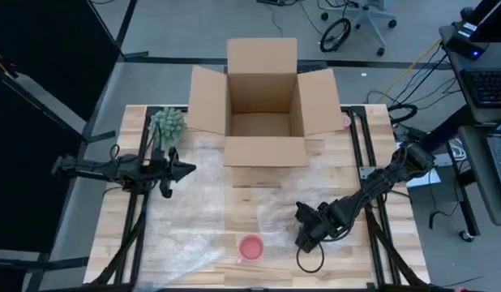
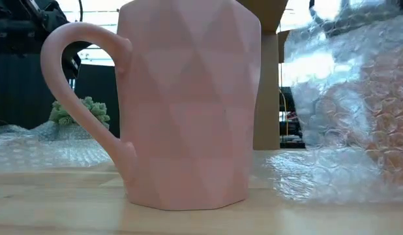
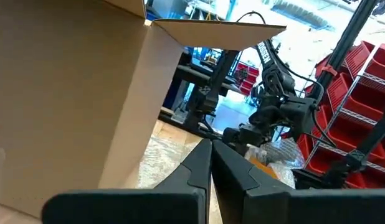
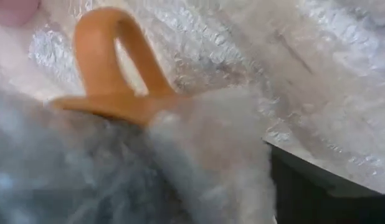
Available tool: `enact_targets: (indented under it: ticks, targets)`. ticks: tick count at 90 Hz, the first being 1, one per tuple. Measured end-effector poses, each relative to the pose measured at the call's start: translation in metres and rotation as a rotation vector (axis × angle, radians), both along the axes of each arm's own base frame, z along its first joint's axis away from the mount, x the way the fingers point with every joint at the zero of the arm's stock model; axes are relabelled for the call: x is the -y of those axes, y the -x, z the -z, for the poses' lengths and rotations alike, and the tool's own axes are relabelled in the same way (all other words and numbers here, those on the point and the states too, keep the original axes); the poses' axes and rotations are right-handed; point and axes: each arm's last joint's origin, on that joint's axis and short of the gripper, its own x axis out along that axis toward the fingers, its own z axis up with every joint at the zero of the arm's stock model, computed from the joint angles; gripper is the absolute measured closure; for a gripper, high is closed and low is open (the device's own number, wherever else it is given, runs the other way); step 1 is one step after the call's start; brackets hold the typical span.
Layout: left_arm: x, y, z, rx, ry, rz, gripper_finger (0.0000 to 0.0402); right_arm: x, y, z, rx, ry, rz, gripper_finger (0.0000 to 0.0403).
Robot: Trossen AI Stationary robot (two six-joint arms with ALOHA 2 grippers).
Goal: Wrap mug
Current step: Wrap the yellow mug with bubble wrap
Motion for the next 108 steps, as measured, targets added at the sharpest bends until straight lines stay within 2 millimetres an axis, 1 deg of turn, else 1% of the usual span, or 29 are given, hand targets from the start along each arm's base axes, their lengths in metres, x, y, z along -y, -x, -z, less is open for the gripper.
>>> enact_targets:
  ticks: [8,18,29,35,43,52,64,70,76,90,98,108]
  targets:
    - [0.001,0.001,-0.004,0.047,0.003,0.022,0.0402,0.0,0.0,0.0,0.003,0.006,-0.016,0.0191]
    - [0.004,0.002,-0.018,0.11,-0.002,0.113,0.0402,0.0,0.0,0.0,0.004,0.01,-0.03,0.0192]
    - [0.009,-0.003,-0.027,0.072,-0.059,0.132,0.0402,0.001,-0.001,0.0,0.026,0.045,-0.025,0.0192]
    - [0.012,-0.009,-0.036,0.044,-0.087,0.143,0.0402,0.001,-0.001,-0.001,0.035,0.057,-0.024,0.0192]
    - [0.02,-0.023,-0.051,0.003,-0.121,0.177,0.0402,0.002,-0.001,-0.001,0.044,0.074,-0.039,0.0192]
    - [0.035,-0.043,-0.067,-0.061,-0.177,0.221,0.0402,0.002,-0.001,-0.001,0.046,0.081,-0.052,0.0192]
    - [0.064,-0.076,-0.089,-0.115,-0.275,0.229,0.0402,0.002,-0.001,-0.001,0.049,0.08,-0.055,0.0192]
    - [0.081,-0.095,-0.095,-0.149,-0.341,0.24,0.0402,0.001,-0.002,-0.001,0.054,0.078,-0.056,0.0193]
    - [0.099,-0.113,-0.094,-0.192,-0.378,0.256,0.0402,0.001,-0.002,-0.001,0.055,0.085,-0.076,0.0193]
    - [0.134,-0.153,-0.08,-0.244,-0.411,0.277,0.0402,0.001,-0.002,-0.001,0.059,0.104,-0.138,0.0193]
    - [0.145,-0.179,-0.065,-0.256,-0.416,0.268,0.0402,0.001,-0.002,-0.001,0.061,0.108,-0.15,0.0193]
    - [0.149,-0.217,-0.042,-0.284,-0.417,0.284,0.0402,0.001,-0.003,-0.001,0.075,0.12,-0.146,0.0193]
